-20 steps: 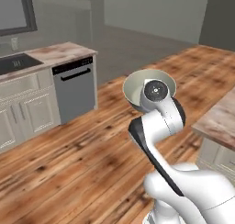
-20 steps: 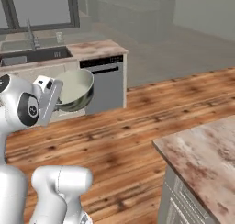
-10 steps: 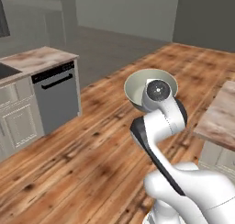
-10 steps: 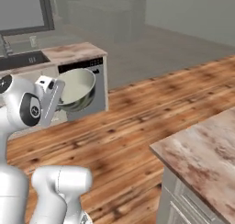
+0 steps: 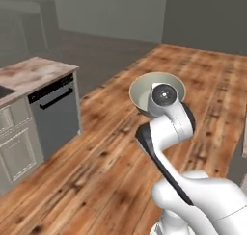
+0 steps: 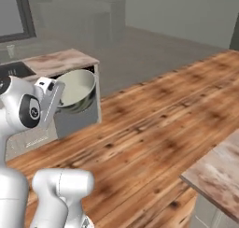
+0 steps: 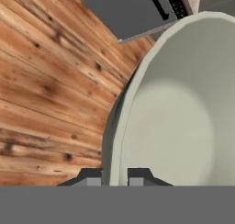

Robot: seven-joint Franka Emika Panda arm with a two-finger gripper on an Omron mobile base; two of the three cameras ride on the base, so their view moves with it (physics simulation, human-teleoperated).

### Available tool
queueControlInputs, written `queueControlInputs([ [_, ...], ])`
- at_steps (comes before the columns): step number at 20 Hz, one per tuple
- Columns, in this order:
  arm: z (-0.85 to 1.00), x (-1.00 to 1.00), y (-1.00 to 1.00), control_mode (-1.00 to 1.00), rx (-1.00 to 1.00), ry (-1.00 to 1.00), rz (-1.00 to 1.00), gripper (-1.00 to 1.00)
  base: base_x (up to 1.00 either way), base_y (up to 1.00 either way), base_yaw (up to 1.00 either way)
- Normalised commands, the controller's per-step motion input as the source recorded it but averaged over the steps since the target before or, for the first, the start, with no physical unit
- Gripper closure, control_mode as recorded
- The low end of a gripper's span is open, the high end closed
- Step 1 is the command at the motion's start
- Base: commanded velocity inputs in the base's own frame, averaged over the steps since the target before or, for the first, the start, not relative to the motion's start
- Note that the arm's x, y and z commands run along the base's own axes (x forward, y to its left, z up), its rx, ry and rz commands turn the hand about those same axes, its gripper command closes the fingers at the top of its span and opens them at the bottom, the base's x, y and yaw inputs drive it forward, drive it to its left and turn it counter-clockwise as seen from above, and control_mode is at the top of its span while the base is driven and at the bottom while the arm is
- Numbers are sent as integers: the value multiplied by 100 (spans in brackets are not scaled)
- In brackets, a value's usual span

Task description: Move the bowls from the cabinet to the plates on the dining table.

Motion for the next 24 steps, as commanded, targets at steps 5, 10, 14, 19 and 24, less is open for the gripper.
queueControlInputs([
  [5, 0, 0, 0, 100, 0, 0, 0, 100, 30, 36, -50],
  [10, 0, 0, 0, 100, 0, 0, 0, 100, 27, 27, -53],
  [14, 0, 0, 0, 100, 0, 0, 0, 100, 50, 32, -38],
  [19, 0, 0, 0, 100, 0, 0, 0, 100, 62, 48, -23],
  [24, 0, 0, 0, 100, 0, 0, 0, 100, 78, 58, -15],
])
